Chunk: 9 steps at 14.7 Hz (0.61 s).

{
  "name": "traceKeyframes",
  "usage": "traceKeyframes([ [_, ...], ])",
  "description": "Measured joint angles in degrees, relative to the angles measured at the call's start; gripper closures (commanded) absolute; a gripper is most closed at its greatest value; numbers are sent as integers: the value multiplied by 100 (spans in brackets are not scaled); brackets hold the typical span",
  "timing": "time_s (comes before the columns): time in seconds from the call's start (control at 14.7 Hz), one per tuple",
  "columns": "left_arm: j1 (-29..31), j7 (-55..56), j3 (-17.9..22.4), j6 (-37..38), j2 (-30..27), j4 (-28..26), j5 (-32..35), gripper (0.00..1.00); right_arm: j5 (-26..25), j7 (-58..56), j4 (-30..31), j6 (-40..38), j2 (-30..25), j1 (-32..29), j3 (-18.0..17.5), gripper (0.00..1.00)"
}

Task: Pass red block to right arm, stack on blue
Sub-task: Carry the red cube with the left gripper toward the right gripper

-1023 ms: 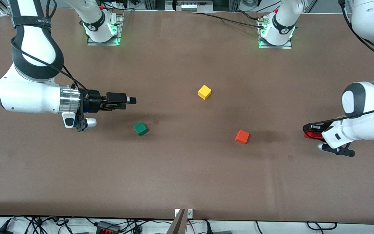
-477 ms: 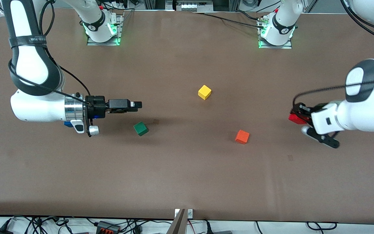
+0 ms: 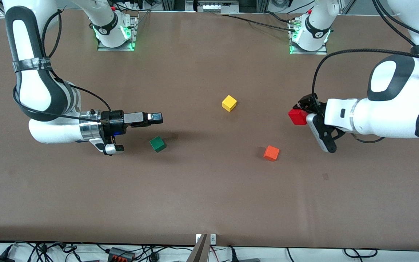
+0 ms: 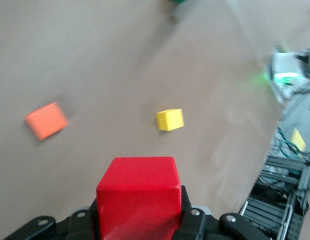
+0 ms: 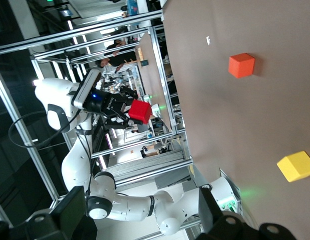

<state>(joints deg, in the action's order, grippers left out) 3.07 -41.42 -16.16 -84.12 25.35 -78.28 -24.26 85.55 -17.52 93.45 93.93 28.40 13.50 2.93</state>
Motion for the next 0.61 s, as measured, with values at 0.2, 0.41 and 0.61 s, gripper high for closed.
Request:
traceKeyframes([
  [0.2,-52,-1285,-89,-9,130,-47,-1049,86,323,-343,0,-113,188,0,0,0],
  [0.41,-64,-2909,-119,-370,271,-63,-2056,90,690,-381,0,-302,306,2,0,0],
  [0.61,-41,-4220,-135,-859,275,-253,-2994,91,766,-356,1,-469,369,-1,0,0],
])
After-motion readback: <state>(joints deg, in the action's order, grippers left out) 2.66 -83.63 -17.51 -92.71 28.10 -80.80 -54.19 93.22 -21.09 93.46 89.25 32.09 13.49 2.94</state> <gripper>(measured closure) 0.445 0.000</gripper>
